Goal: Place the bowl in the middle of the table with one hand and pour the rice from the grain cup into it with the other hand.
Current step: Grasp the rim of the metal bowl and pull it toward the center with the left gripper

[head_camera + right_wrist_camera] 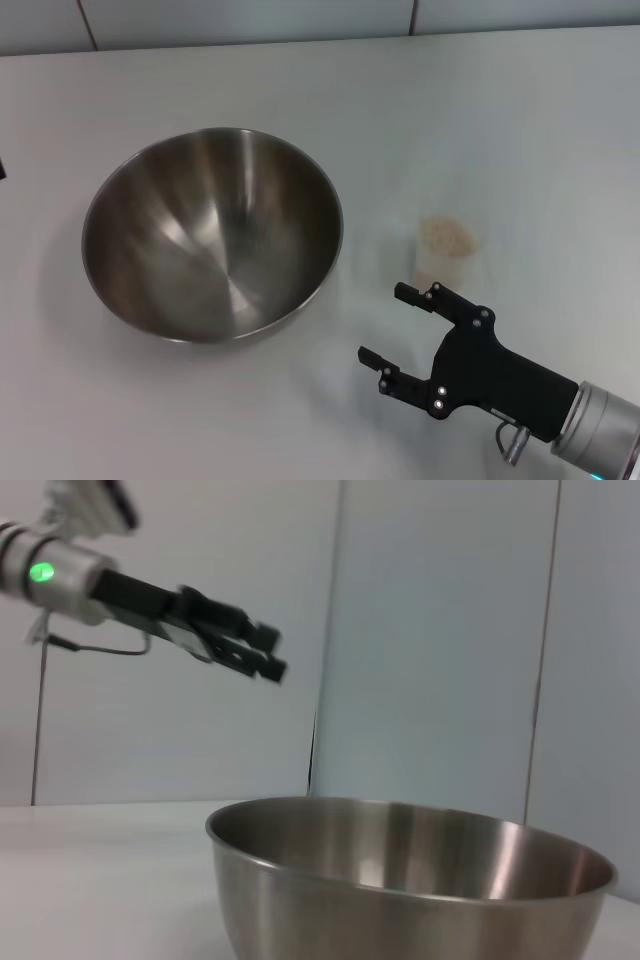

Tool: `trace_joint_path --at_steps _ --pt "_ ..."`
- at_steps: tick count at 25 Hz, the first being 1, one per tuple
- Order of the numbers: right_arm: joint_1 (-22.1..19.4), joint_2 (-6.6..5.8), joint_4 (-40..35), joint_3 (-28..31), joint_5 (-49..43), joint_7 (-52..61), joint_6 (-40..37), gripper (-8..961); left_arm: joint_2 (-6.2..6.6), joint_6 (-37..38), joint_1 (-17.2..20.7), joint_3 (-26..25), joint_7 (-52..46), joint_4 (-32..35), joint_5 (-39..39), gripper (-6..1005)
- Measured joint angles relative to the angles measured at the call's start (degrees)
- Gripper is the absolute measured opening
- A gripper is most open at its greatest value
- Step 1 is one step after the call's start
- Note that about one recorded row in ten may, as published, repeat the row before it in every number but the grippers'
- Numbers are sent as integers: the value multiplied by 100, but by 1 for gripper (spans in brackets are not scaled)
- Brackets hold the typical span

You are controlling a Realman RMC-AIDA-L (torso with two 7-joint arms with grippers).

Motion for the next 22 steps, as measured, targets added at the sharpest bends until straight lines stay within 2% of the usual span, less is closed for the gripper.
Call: trace_joint_path --at_steps 3,9,11,15,16,22 --pt "25 0 0 0 4 -1 -6 762 2 -391 -271 566 -1030 895 1019 828" --pt "39 0 0 8 13 -1 -31 762 -9 -595 -815 1431 -2015 1430 2465 828" --pt "39 1 0 10 15 -2 -30 762 -12 -664 -1039 1935 -2284 1510 2914 828" --pt "33 1 0 10 18 -2 -15 762 -6 -789 -1256 2269 -2481 1454 3265 828" --pt "22 1 0 10 19 -2 -5 762 -11 -843 -1416 2354 -2541 1339 3435 828" --pt "12 1 0 10 20 -2 4 761 -9 -941 -1741 2431 -2559 844 3688 827"
